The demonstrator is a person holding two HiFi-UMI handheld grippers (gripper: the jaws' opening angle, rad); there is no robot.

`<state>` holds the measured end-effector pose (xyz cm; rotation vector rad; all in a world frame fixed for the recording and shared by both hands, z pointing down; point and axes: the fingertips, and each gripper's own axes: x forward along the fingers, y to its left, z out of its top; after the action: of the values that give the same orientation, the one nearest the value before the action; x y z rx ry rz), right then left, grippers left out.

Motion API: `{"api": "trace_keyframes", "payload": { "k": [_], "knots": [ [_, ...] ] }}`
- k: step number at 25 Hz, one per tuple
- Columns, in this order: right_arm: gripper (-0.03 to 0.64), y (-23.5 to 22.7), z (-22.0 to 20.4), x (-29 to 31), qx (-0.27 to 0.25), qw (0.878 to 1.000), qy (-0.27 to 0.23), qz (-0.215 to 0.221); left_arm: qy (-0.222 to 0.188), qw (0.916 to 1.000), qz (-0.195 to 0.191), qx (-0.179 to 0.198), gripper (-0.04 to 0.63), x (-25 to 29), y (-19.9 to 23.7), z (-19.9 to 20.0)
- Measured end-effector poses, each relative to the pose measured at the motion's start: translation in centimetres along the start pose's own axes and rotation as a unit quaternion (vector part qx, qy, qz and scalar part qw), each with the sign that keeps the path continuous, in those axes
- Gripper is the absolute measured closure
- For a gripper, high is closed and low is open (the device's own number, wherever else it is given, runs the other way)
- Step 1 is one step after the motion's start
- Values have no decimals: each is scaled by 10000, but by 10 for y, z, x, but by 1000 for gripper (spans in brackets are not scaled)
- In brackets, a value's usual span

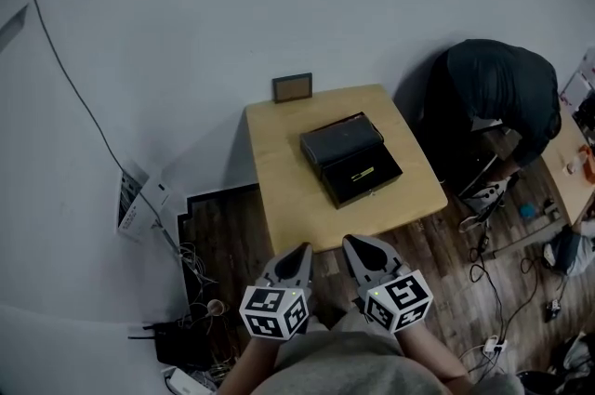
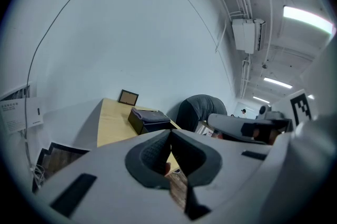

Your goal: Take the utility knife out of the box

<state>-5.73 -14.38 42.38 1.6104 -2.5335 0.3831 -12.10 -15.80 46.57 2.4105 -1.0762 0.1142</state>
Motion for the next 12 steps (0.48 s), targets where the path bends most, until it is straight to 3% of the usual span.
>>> {"api": "trace_keyframes", "payload": {
  "k": [12],
  "knots": [
    [617, -56, 11, 35, -286, 9989, 20, 361, 34, 9986, 505, -124, 591, 44, 18, 5]
  ]
}}
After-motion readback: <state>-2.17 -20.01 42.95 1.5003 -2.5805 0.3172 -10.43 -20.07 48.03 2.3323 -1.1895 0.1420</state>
